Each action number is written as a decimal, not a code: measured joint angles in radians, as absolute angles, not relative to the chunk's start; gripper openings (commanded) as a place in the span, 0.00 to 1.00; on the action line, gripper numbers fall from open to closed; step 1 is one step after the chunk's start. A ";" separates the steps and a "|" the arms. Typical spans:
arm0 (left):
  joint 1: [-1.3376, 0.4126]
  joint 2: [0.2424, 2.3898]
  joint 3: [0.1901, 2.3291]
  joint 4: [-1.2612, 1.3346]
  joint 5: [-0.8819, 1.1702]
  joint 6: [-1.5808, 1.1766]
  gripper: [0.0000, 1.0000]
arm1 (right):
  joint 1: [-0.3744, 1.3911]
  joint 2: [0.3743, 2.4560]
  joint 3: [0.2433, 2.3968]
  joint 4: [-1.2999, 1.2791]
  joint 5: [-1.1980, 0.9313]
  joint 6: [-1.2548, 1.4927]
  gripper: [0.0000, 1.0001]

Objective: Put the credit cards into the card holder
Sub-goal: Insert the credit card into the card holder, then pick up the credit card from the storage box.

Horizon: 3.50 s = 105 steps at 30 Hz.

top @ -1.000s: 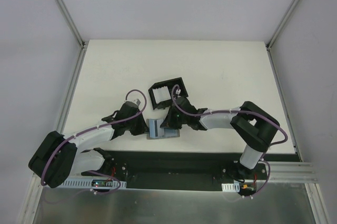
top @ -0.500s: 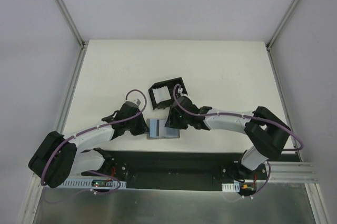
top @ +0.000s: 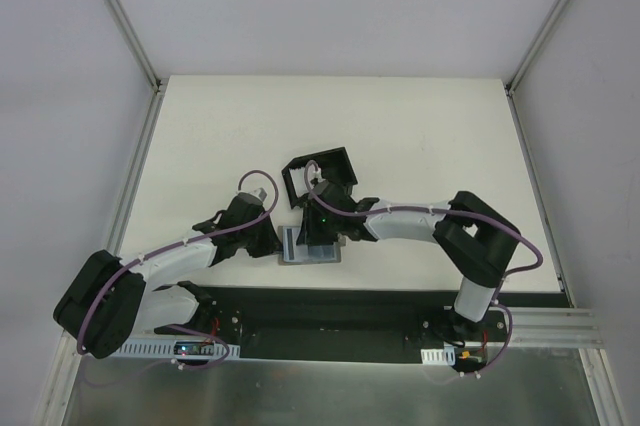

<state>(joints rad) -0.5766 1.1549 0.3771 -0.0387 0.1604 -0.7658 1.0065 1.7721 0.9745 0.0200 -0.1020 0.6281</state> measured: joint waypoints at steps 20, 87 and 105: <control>-0.577 1.131 0.377 -0.060 0.157 -0.758 0.00 | 1.028 1.779 1.046 -0.070 -0.113 0.582 0.44; -0.577 1.086 0.355 -0.080 0.155 -0.774 0.00 | 0.640 2.035 1.545 -0.352 -0.286 0.249 0.77; -0.577 1.105 0.370 -0.085 0.156 -0.769 0.00 | 0.629 2.084 1.537 -0.255 -0.405 0.298 0.55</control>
